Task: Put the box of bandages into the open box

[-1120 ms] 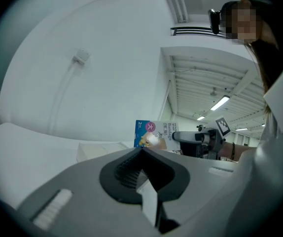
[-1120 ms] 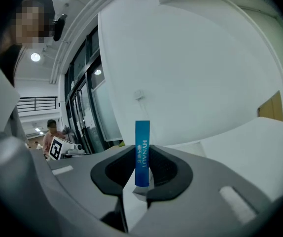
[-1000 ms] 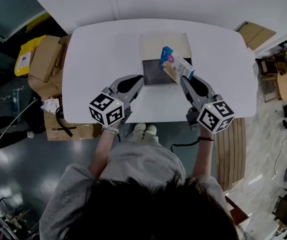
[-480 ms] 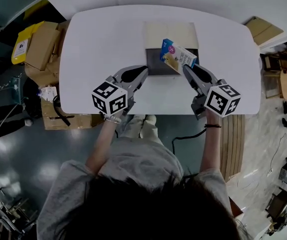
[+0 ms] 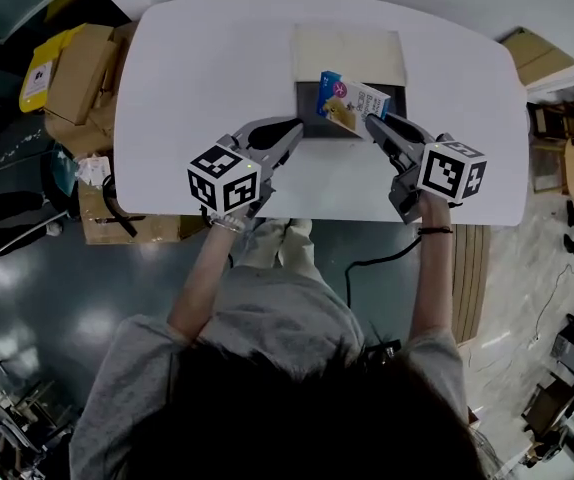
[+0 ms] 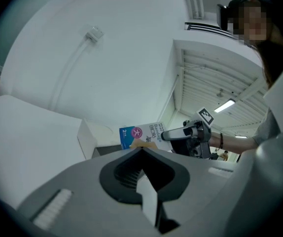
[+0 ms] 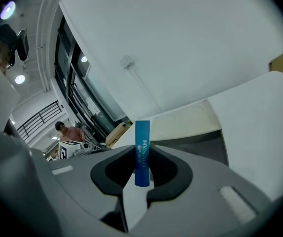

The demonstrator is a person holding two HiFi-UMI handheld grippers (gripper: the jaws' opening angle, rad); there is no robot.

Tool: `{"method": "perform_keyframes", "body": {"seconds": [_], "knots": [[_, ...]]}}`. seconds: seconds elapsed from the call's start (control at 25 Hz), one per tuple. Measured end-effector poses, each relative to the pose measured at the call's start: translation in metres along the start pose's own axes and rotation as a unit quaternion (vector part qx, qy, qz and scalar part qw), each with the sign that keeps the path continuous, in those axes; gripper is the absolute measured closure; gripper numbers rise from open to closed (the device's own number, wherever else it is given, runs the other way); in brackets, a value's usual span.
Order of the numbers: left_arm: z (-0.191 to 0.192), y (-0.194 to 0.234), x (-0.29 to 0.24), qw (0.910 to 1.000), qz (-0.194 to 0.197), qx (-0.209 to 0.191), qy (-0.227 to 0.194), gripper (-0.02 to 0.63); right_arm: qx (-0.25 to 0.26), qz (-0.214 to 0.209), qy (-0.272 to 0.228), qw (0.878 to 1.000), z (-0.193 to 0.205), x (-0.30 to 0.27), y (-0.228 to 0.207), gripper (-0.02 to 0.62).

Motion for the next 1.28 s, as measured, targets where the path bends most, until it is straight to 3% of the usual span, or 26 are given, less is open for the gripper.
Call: {"method": "perform_keyframes", "body": {"seconds": [0.32,0.68,1.28], "knots": [[0.011,0.01,-0.007,0.9999,0.002,0.012,0.012,0.611,-0.032,-0.015,0.065,0.997,0.0,-0.022,-0.02,0.502],[0.014,0.005,-0.021,0.9995,0.007,0.021,0.023,0.611,-0.093,-0.038,0.135,0.986,-0.011,-0.037,-0.044,0.502],[0.021,0.007,-0.03,0.9991,0.006,0.032,0.029,0.611,-0.182,-0.064,0.181,0.964,-0.018,-0.056,-0.07,0.502]]}}
Point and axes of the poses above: the fingertips, and each gripper's own axes: x backward along the fingers, y to its left, z out of its underside, the point moved 10 cm from there along x, backward along the fingers, and after that the axes turned 12 degrees about y, right-handed, at the moved point
